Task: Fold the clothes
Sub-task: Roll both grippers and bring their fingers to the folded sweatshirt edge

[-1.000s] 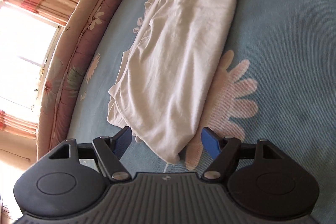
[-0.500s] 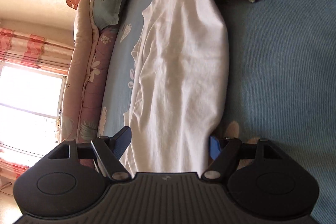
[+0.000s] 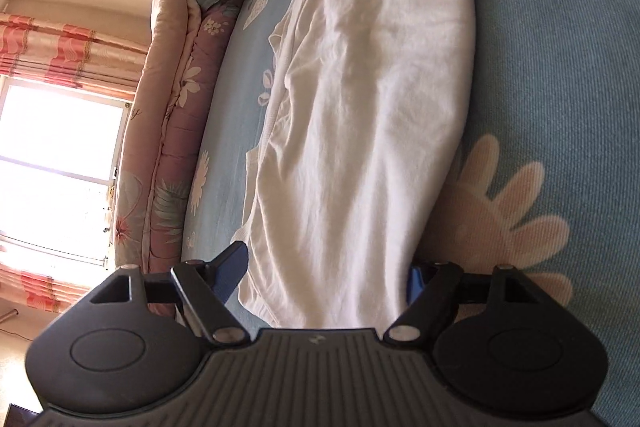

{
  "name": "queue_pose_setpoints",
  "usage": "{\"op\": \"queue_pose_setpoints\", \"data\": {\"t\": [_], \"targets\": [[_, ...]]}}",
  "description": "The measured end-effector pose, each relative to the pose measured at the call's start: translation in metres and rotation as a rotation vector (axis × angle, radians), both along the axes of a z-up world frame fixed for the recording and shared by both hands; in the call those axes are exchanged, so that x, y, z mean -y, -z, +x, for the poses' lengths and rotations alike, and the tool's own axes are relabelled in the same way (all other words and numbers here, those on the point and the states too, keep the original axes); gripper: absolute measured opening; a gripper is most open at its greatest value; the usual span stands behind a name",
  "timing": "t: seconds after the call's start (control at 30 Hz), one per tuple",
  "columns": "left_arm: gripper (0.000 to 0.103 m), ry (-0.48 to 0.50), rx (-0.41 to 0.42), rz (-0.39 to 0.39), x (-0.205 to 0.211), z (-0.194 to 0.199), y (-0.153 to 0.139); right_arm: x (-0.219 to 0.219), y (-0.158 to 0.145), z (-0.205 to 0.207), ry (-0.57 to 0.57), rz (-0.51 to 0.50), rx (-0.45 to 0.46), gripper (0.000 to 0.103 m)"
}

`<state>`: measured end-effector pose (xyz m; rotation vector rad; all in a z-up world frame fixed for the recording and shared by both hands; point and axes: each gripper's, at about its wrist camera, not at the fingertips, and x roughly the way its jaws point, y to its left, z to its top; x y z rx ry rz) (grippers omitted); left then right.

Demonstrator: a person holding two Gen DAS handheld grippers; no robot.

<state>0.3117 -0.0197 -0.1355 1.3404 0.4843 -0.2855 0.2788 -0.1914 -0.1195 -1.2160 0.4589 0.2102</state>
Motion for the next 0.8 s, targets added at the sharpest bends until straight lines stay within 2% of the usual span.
{"op": "queue_pose_setpoints", "data": {"t": [0.17,0.23,0.4,0.47,0.53,0.57,0.6,0.63,0.67,0.7,0.73,0.77,0.8], "targets": [[0.077,0.029,-0.014,-0.003,0.026,0.016,0.001,-0.032,-0.003,0.013,-0.053,0.053,-0.002,0.086],[0.079,0.015,-0.011,0.026,0.016,0.018,0.002,-0.033,-0.004,0.017,-0.059,0.053,-0.011,0.086],[0.08,-0.031,0.001,0.099,-0.013,0.024,0.006,-0.003,0.001,0.015,-0.022,-0.029,-0.002,0.086],[0.078,-0.022,0.006,0.129,-0.007,0.025,0.01,-0.001,0.001,0.018,-0.008,-0.025,-0.013,0.086],[0.076,0.019,0.033,0.175,0.001,0.022,0.016,-0.01,0.006,0.017,-0.035,-0.073,0.009,0.085],[0.072,0.032,0.039,0.189,0.004,0.021,0.018,-0.016,0.009,0.016,-0.053,-0.097,0.014,0.081],[0.069,0.046,0.044,0.203,0.007,0.02,0.02,-0.02,0.012,0.015,-0.068,-0.114,0.01,0.071],[0.062,0.044,0.036,0.199,0.008,0.019,0.021,-0.024,0.016,0.011,-0.082,-0.132,0.002,0.066],[0.054,0.039,0.025,0.191,0.007,0.019,0.022,-0.026,0.02,0.007,-0.09,-0.143,-0.009,0.053],[0.049,0.031,0.017,0.181,0.007,0.017,0.024,-0.028,0.025,0.004,-0.098,-0.153,-0.021,0.035],[0.037,0.025,0.005,0.177,0.007,0.015,0.028,-0.029,0.031,0.001,-0.104,-0.167,-0.03,0.025],[0.02,0.021,-0.009,0.175,0.007,0.012,0.032,-0.031,0.038,-0.002,-0.111,-0.182,-0.039,0.007],[0.009,0.017,-0.023,0.173,0.008,0.01,0.036,-0.032,0.047,-0.005,-0.114,-0.209,-0.016,0.009]]}}
